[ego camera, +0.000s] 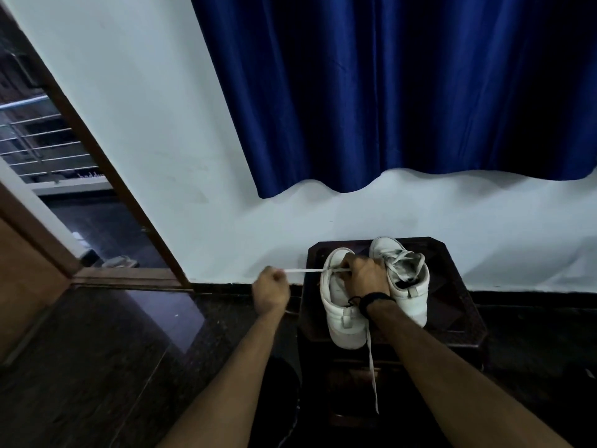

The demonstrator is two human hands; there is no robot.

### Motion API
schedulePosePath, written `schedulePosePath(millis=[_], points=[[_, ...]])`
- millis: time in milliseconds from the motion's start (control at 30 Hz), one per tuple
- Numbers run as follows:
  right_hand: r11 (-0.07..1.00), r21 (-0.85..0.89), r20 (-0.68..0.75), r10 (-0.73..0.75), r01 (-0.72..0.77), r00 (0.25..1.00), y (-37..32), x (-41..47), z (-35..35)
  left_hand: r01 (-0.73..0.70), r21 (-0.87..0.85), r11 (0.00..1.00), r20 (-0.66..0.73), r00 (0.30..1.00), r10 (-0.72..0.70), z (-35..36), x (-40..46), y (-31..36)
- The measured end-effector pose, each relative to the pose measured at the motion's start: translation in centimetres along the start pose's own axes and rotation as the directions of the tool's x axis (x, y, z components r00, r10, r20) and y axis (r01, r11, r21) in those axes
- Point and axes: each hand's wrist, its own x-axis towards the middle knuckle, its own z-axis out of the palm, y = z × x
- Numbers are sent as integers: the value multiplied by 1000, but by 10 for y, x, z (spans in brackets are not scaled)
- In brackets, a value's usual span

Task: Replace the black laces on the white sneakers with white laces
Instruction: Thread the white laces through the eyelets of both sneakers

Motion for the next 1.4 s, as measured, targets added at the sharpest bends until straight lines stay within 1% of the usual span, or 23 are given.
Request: schedulePosePath(millis=[33, 100, 133, 167, 233, 267, 333, 367, 400, 467, 533, 633, 700, 767, 800, 867, 933, 967, 1033, 1133, 1233, 1333, 1400], points=[[1000, 1, -16, 10, -10, 1000, 0, 0, 2, 103, 20, 994, -68, 992, -102, -11, 3, -10], [999, -17, -66, 33, -34, 997, 0, 0, 7, 294, 93, 951, -106, 953, -285, -29, 3, -27], [999, -37, -95, 35, -39, 995, 1, 0, 9, 342, 154, 927, -87, 939, -333, -33, 1, -33], [998, -55, -122, 32, -39, 992, 0, -1, 10, 342, 232, 910, -62, 939, -337, -35, -3, -37], [997, -75, -175, 19, -32, 984, -1, -3, 10, 208, 336, 919, -16, 976, -215, -28, -9, -40], [996, -81, -206, 12, -29, 978, -1, -4, 10, 101, 318, 943, 19, 993, -113, -21, -9, -39], [996, -84, -241, -6, -15, 971, -3, -7, 12, -86, 154, 984, 155, 986, 62, -5, -9, -26], [997, -80, -254, -22, 1, 967, -3, -7, 13, -132, 47, 990, 244, 963, 117, 4, -7, -16], [997, -72, -261, -33, 14, 965, -2, -6, 15, -143, -33, 989, 331, 932, 146, 11, -6, -3], [998, -60, -250, -33, 18, 968, -2, -6, 15, -139, -75, 987, 469, 869, 158, 26, -3, 16], [998, -64, -263, -41, 25, 964, -2, -5, 15, -122, -57, 991, 493, 860, 134, 35, -3, 24], [997, -75, -284, -42, 22, 958, 1, -5, 15, -155, -14, 988, 404, 903, 147, 38, -5, 20], [997, -73, -279, -36, 16, 960, 3, -4, 17, -124, 4, 992, 254, 960, 119, 32, -4, 11], [998, -60, -274, -29, 13, 961, 3, -3, 18, 1, -17, 1000, 54, 999, 0, 17, -2, 3], [999, -50, -283, -22, 8, 959, 3, -3, 19, 90, -6, 996, -17, 996, -90, 9, 1, -4], [1000, -31, -293, -8, -1, 956, 2, -2, 19, 287, 38, 957, -75, 956, -283, -8, 1, -16], [1000, -23, -280, 1, -8, 960, 2, -2, 20, 367, 100, 925, -78, 930, -360, -20, -2, -29], [1000, -20, -275, 3, -9, 961, 2, -2, 20, 356, 160, 921, -52, 934, -352, -22, -4, -33], [1000, 0, -270, 4, -4, 963, 1, -2, 19, 238, 249, 939, 26, 967, -252, -18, -5, -36], [1000, 15, -250, 4, 0, 968, 0, -2, 20, 11, 118, 993, 153, 988, -29, 1, -5, -26], [1000, 17, -253, -2, 7, 967, 1, -2, 23, -119, -14, 993, 301, 946, 117, 23, -8, -4], [1000, 21, -251, -8, 14, 968, 3, -2, 22, -124, -51, 991, 378, 916, 134, 41, -9, 3], [1000, 15, -236, 2, 2, 972, 2, -2, 21, -93, -79, 993, 363, 925, 115, 47, -12, -3]])
